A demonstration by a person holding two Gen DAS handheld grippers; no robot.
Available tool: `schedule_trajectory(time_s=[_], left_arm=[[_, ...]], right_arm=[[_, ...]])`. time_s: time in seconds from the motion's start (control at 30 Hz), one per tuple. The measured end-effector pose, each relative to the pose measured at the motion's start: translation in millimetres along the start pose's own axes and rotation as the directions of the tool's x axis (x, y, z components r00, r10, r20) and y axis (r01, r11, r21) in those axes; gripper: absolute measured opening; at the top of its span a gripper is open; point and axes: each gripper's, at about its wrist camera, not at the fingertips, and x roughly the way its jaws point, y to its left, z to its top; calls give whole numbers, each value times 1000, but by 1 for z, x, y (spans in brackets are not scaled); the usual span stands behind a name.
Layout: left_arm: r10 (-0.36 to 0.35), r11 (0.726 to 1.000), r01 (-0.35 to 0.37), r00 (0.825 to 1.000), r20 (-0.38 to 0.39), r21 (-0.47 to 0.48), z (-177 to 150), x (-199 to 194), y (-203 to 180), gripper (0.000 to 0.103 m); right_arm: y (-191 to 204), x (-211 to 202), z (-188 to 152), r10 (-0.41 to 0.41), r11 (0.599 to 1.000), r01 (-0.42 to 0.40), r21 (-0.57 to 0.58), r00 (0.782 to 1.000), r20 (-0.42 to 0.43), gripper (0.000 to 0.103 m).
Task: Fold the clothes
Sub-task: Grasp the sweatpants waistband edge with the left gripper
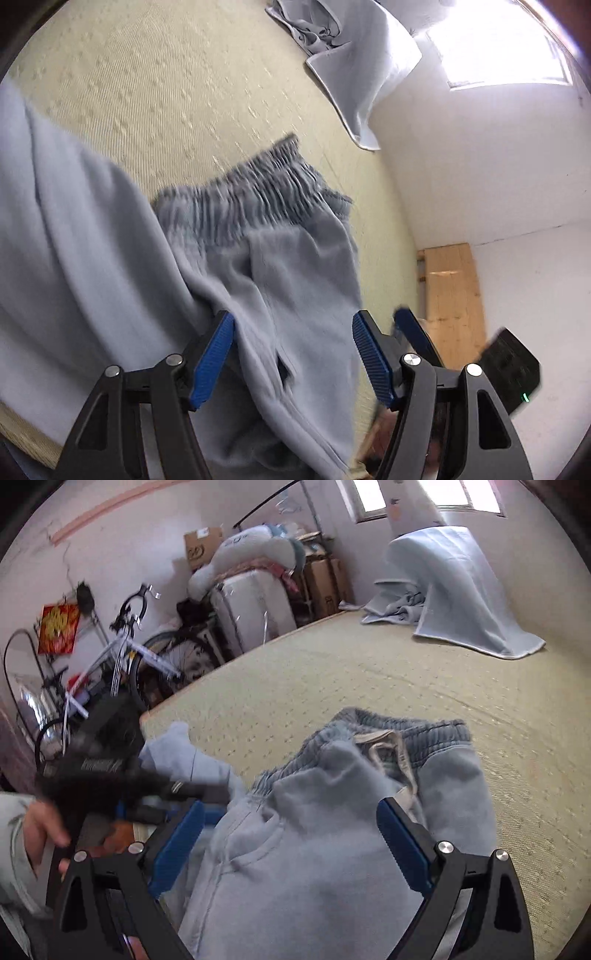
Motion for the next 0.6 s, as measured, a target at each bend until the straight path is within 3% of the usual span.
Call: schedule_trajectory(time_s=[0.2, 0.37, 0.6], left_arm=[[41, 995, -44, 998, -40, -88, 18, 24, 21, 71], [55, 993, -61, 996, -65, -97, 22, 35, 23, 71], [100, 987, -110, 991, -88, -120, 39, 50, 34, 61]], right_arm=[[34, 20, -10, 23, 996, -30, -84, 996, -82, 97], [57, 37, -20, 21, 987, -42, -155, 991, -135, 97], [53, 57, -28, 6, 991, -29, -131, 985, -172, 92]])
